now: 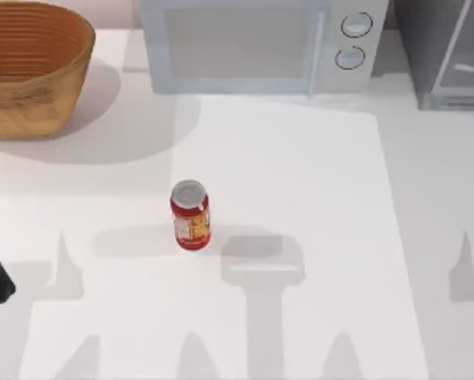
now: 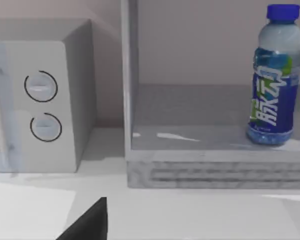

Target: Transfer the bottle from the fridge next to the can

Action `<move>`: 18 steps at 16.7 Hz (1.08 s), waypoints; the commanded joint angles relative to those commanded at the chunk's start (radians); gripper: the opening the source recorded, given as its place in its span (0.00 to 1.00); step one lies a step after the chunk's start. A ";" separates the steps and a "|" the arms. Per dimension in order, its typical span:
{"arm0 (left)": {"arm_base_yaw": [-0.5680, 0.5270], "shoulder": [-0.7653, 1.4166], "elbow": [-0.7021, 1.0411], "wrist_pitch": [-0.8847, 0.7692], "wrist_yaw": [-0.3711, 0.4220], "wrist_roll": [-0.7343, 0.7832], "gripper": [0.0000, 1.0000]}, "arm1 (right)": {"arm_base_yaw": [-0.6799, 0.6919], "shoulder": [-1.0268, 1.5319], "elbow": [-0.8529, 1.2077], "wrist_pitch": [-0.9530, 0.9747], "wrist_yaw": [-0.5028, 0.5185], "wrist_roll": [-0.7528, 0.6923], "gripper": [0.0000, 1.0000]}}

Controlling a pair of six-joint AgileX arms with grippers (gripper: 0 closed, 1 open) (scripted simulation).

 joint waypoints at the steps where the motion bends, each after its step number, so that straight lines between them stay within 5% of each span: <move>1: 0.000 0.000 0.000 0.000 0.000 0.000 1.00 | 0.000 0.000 0.000 0.000 0.000 0.000 1.00; 9: 0.000 0.000 0.000 0.000 0.000 0.000 1.00 | -0.059 0.294 0.174 0.223 -0.045 -0.002 1.00; 18: 0.000 0.000 0.000 0.000 0.000 0.000 1.00 | -0.193 1.313 0.581 0.754 -0.174 -0.005 1.00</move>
